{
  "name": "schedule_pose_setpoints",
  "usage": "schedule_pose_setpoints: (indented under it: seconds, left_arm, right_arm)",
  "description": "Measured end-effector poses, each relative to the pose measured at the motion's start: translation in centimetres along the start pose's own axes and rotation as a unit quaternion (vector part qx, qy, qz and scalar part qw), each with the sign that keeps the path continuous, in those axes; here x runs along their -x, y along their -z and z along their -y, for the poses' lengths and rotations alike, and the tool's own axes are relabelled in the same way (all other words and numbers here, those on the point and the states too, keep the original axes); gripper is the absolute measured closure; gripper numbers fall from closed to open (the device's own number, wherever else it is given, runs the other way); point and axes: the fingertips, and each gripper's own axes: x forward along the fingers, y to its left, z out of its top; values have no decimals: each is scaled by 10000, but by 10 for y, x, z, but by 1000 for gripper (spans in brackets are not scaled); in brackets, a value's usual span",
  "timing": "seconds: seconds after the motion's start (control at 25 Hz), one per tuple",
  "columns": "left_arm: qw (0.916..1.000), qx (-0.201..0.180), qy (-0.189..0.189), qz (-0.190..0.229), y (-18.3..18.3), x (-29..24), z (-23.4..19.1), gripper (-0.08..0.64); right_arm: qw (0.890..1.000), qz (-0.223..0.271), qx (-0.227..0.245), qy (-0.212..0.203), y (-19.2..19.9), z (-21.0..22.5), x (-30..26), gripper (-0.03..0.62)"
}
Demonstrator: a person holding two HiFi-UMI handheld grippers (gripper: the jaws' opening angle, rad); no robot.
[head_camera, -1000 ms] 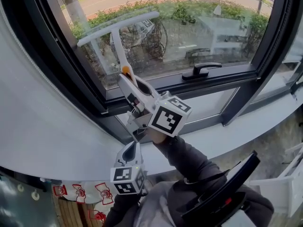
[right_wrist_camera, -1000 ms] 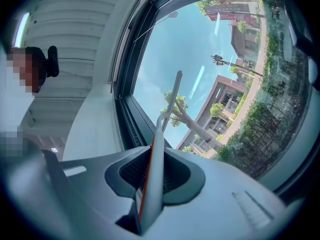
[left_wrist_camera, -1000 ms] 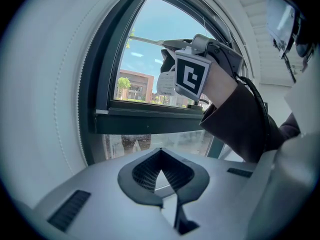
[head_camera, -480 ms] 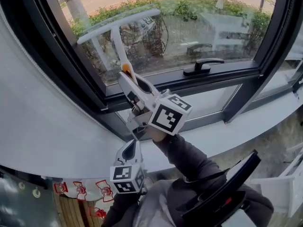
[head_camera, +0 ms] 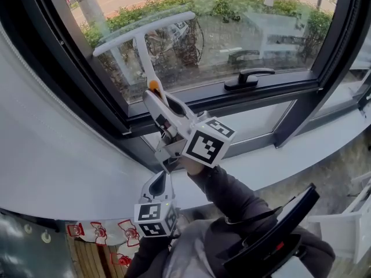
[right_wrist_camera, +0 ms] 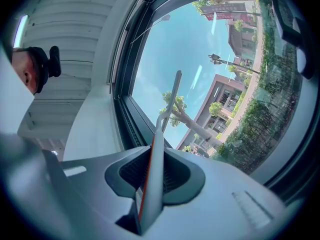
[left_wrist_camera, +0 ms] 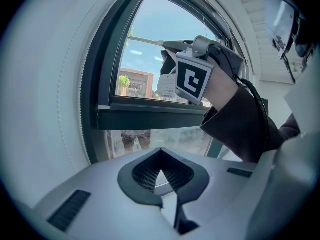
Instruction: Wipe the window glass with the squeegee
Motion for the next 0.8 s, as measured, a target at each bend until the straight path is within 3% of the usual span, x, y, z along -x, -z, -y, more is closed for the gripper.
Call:
schedule_pose_setpoints:
  seconds: [0.8]
  left_arm:
    - [9999,-68,101,17,5,2,12,561]
  right_arm:
    - [9998,-66,-51,160,10,11,23,528]
